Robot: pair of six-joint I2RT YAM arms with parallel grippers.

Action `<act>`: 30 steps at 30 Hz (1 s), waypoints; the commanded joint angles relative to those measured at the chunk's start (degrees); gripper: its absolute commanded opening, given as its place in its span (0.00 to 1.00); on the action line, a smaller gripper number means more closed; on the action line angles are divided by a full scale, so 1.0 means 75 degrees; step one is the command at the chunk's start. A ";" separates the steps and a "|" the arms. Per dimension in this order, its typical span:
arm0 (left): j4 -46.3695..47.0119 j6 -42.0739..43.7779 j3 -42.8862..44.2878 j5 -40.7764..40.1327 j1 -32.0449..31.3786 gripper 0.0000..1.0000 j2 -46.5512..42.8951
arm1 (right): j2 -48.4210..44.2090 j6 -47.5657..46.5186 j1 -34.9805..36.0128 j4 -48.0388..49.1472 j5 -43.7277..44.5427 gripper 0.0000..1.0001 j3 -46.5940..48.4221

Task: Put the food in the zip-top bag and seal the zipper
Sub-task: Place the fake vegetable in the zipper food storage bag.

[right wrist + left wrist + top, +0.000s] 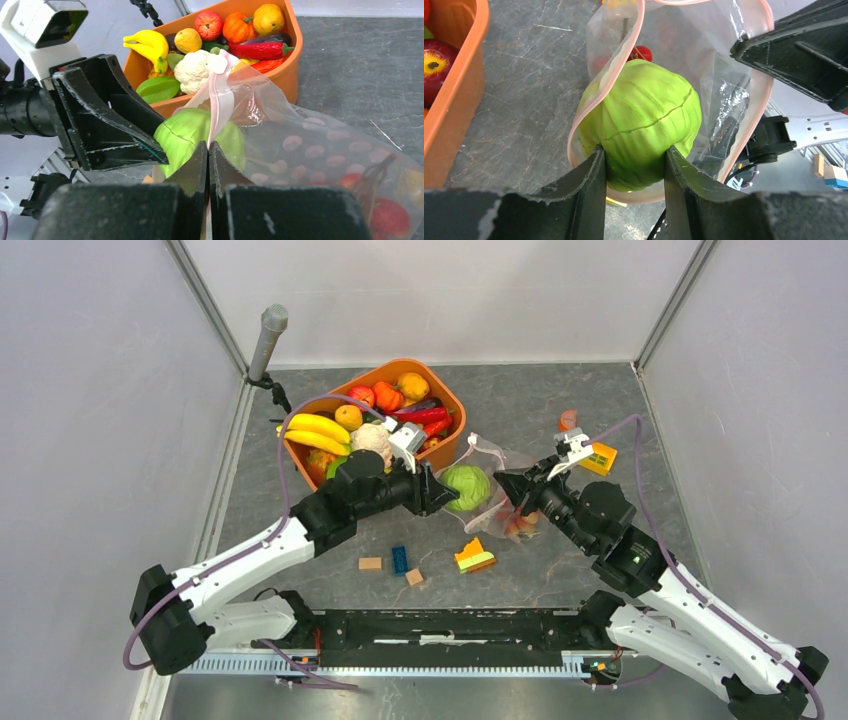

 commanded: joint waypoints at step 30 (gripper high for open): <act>-0.0297 0.0684 0.0926 0.0888 -0.0364 0.95 -0.0491 | -0.0573 0.0119 0.0028 0.0533 0.0259 0.00 -0.0059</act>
